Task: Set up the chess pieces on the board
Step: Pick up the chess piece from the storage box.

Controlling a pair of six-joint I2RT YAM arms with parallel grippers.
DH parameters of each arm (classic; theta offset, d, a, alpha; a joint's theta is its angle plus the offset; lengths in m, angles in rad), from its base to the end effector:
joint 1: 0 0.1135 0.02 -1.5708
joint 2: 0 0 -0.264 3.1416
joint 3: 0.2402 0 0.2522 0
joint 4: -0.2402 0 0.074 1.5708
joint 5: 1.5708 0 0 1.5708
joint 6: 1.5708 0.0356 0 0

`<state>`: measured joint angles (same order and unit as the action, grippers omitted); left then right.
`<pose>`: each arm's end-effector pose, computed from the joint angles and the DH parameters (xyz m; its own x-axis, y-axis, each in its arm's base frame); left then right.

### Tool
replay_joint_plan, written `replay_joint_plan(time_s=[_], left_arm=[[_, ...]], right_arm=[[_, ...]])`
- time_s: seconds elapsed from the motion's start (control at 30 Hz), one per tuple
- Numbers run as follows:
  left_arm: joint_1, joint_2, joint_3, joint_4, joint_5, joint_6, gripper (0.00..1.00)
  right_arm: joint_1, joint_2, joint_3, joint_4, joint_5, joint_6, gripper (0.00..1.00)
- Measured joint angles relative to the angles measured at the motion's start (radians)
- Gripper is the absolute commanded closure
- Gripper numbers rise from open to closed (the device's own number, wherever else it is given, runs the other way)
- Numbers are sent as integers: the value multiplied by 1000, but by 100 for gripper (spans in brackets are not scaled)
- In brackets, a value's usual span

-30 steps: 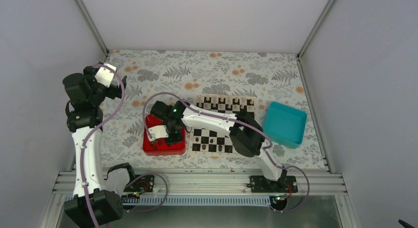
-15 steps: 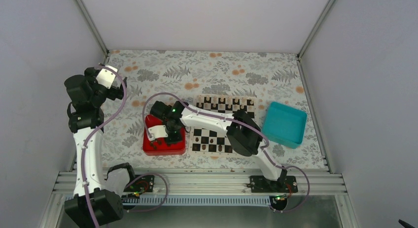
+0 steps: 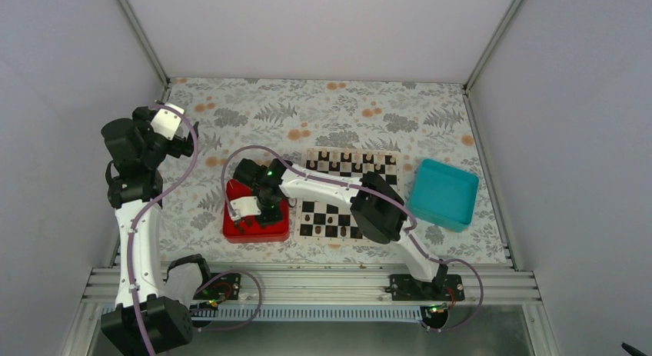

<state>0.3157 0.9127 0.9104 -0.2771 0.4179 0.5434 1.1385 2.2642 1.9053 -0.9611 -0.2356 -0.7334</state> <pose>0.2003 0.0502 0.3524 -0.1794 0.4385 -0.8806 0.2101 0.8916 0.4012 0.1877 0.4267 0.1815 0.3058 -0.8910 -0.3357 -0.9456 -0.3252 0.0019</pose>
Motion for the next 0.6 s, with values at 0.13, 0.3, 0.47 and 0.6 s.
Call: replay_joint_plan(time_s=[0.13, 0.3, 0.47, 0.6], left_arm=[[0, 0, 0, 0, 0, 0, 0], [0, 0, 0, 0, 0, 0, 0], [0, 0, 0, 0, 1, -2, 0], [0, 0, 6, -1, 4, -9, 0]], right_arm=[[0, 0, 2, 0, -4, 0, 96], [-1, -10, -6, 0, -10, 1, 96], [-12, -103, -44, -8, -14, 4, 96], [-40, -252, -78, -13, -14, 11, 96]])
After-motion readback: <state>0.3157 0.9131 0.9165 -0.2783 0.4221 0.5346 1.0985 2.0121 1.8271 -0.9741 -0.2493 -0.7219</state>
